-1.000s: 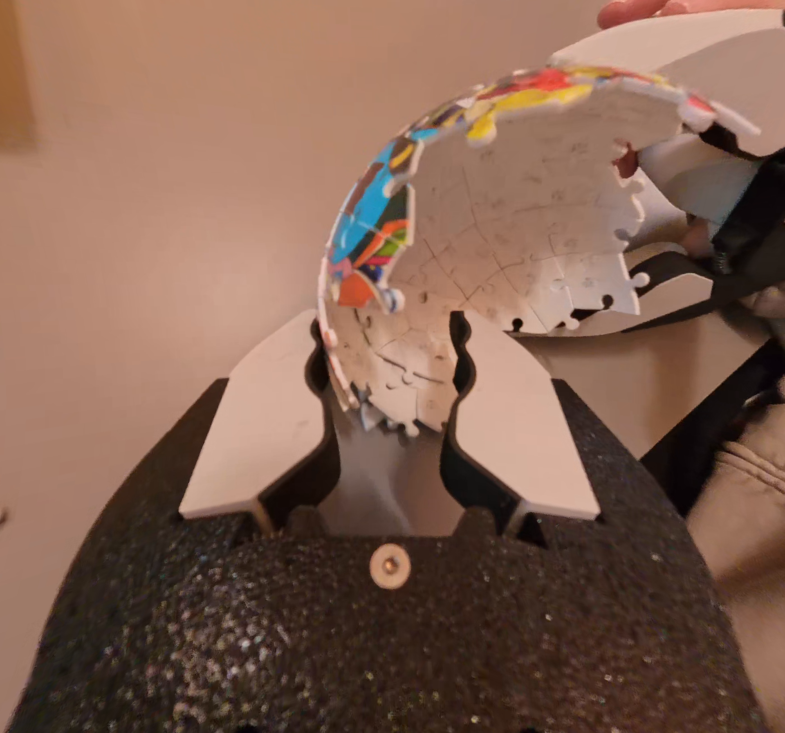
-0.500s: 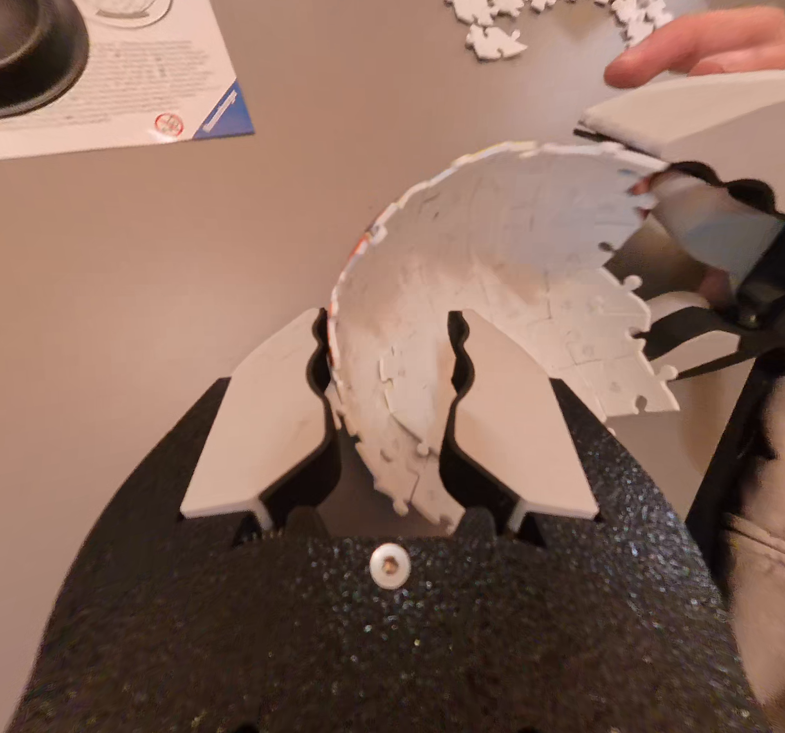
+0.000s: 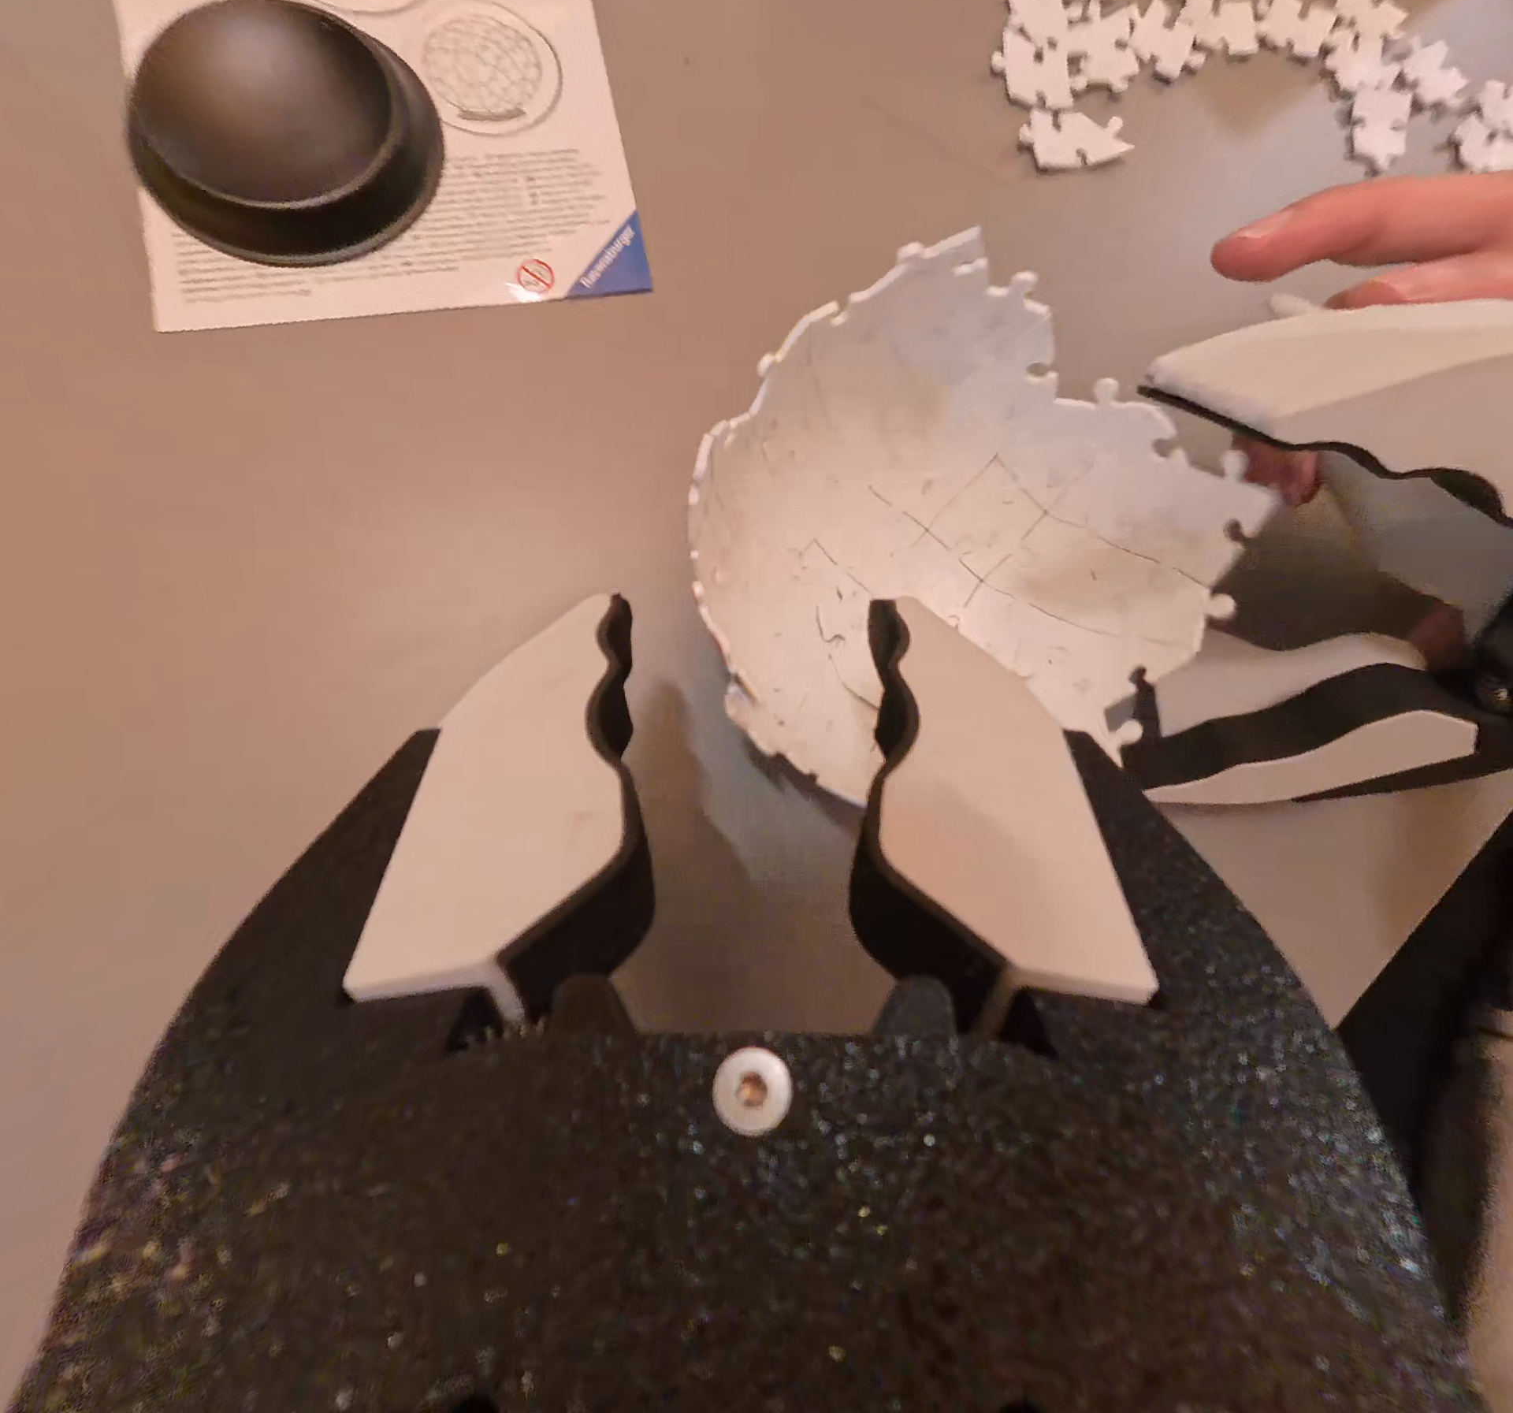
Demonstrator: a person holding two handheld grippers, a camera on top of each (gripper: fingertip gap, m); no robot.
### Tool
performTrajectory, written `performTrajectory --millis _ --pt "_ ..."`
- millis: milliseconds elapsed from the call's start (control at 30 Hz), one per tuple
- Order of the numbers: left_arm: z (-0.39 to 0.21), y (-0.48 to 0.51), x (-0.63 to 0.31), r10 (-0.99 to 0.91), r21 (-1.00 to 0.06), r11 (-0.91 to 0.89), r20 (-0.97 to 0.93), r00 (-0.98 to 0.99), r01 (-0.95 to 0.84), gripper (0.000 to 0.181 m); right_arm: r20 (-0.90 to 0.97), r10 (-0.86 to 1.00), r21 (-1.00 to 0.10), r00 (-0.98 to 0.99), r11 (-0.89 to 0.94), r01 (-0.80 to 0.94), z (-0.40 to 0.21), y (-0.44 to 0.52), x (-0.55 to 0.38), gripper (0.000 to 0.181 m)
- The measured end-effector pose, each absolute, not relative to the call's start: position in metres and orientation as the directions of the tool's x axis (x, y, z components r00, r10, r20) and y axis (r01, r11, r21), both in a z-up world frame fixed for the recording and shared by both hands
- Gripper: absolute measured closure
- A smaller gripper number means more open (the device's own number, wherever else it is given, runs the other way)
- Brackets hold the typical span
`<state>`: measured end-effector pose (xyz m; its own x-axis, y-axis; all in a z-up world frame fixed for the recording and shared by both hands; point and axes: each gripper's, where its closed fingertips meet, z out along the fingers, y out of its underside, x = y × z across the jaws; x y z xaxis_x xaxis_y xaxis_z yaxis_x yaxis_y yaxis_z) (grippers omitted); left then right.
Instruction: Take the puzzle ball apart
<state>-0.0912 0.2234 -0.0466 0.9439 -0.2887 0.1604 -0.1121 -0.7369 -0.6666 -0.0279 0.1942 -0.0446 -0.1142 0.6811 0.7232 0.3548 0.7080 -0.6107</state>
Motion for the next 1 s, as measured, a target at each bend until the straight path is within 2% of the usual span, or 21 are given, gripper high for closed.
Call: performTrajectory --millis 233,333,467,567,700,833,1000 --pt "-0.023 0.213 -0.125 -0.139 -0.745 -0.667 0.132 0.981 0.006 0.125 0.717 0.673 -0.587 -0.181 0.723 0.365 -0.056 0.188 -0.028 0.068" --pt "-0.003 0.201 -0.15 -0.044 -0.809 -0.583 0.122 0.992 0.074 0.125 0.716 0.67 -0.582 -0.197 0.728 0.362 -0.058 0.183 -0.03 0.069" --pt "0.012 0.178 -0.164 -0.013 -0.846 -0.51 0.184 0.983 0.152 0.123 0.745 0.631 -0.535 -0.218 0.76 0.369 -0.06 0.18 -0.034 0.07" --pt "0.001 0.166 -0.157 -0.025 -0.806 -0.565 0.23 0.973 0.176 0.121 0.752 0.617 -0.522 -0.233 0.773 0.361 -0.061 0.173 -0.038 0.073" --pt "-0.012 0.17 -0.126 -0.063 -0.72 -0.661 0.337 0.939 0.214 0.13 0.765 0.599 -0.503 -0.236 0.785 0.361 -0.062 0.17 -0.04 0.076" --pt "-0.024 0.188 -0.109 -0.097 -0.649 -0.752 0.284 0.954 0.117 0.138 0.768 0.593 -0.495 -0.242 0.79 0.362 -0.062 0.167 -0.042 0.077" --pt "-0.043 0.197 -0.107 -0.066 -0.455 -0.89 0.203 0.977 0.034 0.148 0.768 0.589 -0.491 -0.253 0.794 0.357 -0.064 0.16 -0.044 0.084"
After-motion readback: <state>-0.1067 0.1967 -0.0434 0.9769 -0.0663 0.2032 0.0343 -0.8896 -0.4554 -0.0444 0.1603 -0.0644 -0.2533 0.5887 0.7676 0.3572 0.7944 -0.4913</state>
